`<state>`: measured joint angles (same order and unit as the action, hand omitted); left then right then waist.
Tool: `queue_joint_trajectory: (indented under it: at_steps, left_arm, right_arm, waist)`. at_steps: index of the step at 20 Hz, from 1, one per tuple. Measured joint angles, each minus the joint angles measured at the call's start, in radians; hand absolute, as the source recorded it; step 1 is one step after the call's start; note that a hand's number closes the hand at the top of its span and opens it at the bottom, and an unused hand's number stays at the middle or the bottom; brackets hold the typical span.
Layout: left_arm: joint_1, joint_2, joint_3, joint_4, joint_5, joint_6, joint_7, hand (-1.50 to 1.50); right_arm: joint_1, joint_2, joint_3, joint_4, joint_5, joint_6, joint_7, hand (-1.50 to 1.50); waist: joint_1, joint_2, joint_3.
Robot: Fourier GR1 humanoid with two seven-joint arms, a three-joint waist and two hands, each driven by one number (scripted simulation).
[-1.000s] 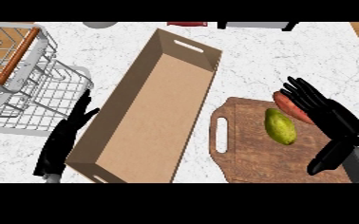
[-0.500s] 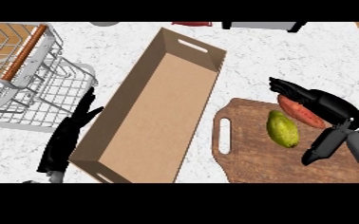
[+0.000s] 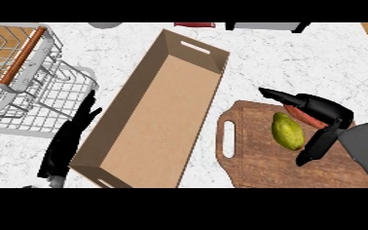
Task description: Pick the pear from the cutting board and place it in the cardboard box
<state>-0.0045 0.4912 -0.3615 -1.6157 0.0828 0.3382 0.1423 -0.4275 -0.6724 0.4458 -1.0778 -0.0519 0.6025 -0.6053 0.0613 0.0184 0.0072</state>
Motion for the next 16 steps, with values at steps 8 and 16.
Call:
queue_joint_trajectory:
  at_steps: [8,16]
  left_arm:
    - [0.006,0.011,0.002,-0.005,0.003,0.008,-0.012,0.0]
    - [0.002,0.014,0.002,-0.002,0.01,0.014,-0.018,0.0]
  right_arm:
    - [-0.028,0.009,0.078,0.065,0.047,-0.06,-0.088,-1.5]
    - [-0.046,0.019,0.128,0.077,0.018,-0.097,-0.159,-1.5]
  waist:
    - [-0.01,-0.004,0.0]
    - [-0.02,-0.005,-0.001]
